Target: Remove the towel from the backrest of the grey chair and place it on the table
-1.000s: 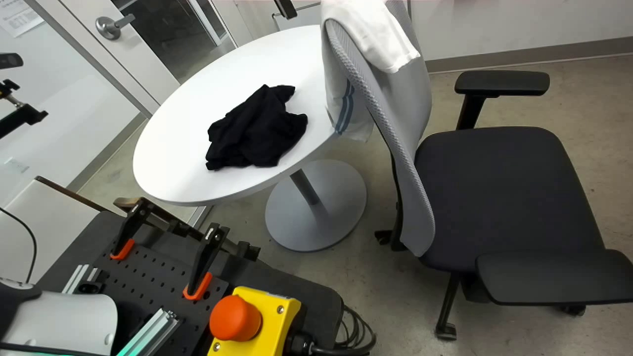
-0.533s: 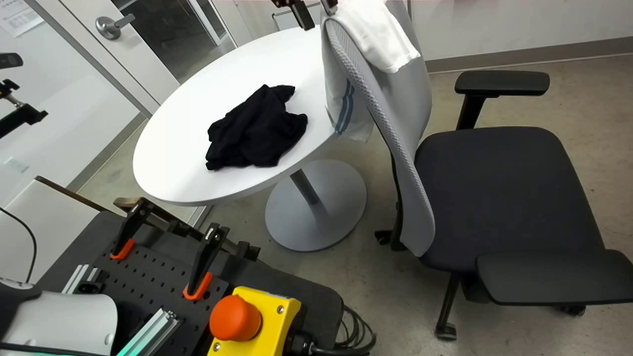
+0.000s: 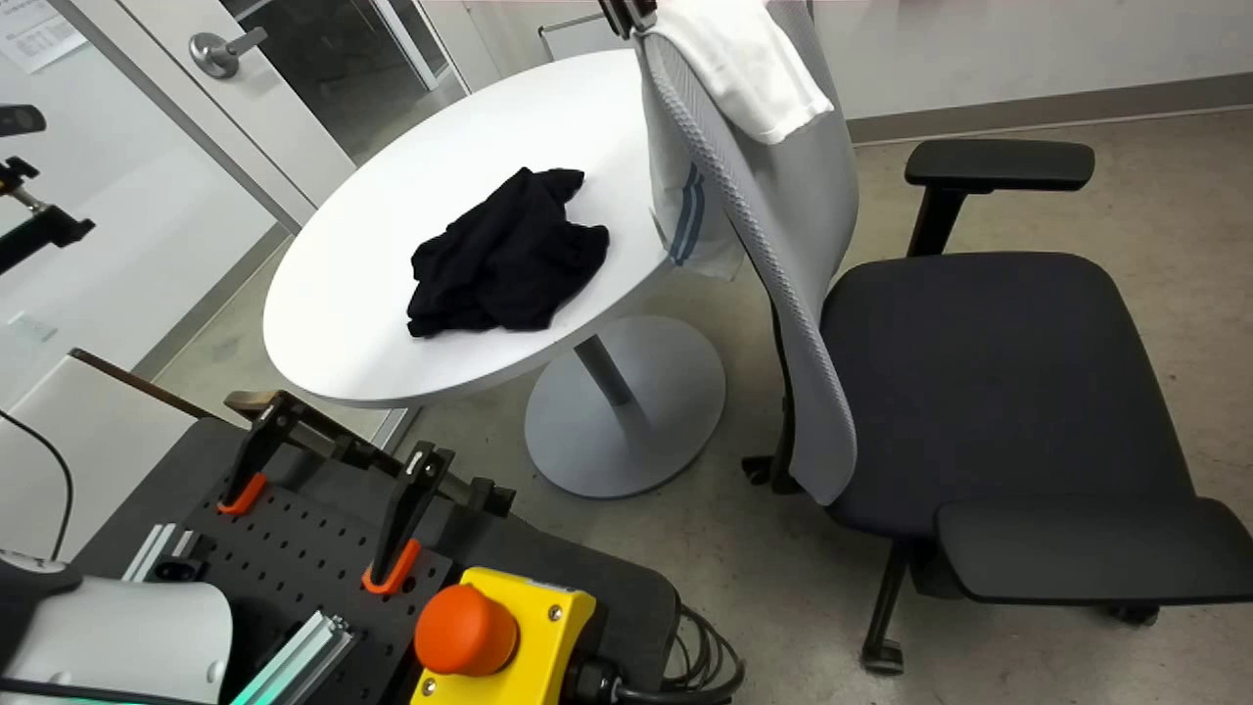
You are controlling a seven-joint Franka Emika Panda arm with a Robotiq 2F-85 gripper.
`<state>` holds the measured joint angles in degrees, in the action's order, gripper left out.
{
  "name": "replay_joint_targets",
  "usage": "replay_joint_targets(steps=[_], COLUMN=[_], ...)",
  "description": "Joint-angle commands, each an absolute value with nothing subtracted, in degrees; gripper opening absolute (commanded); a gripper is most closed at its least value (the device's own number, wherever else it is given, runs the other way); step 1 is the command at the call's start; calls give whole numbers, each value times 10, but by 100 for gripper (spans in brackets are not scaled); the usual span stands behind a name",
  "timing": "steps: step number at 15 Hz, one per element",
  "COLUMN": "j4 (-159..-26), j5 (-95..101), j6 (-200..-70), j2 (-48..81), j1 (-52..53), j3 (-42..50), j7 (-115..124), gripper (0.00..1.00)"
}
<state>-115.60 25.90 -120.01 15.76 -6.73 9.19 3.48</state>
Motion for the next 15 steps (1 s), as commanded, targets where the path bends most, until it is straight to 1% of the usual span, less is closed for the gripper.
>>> replay_joint_targets(steps=[1,8,10,15], j4=[-1154,-1171,-1185,-1229], j5=[258,233,192,49], j6=[-1204,-1201,-1198,-1176], j2=[160,129,92,-48], j1=[-64,-66,-68,-64], j3=[92,84,74,51], j7=[40,18,-6,-100], gripper=[0,0,0,0])
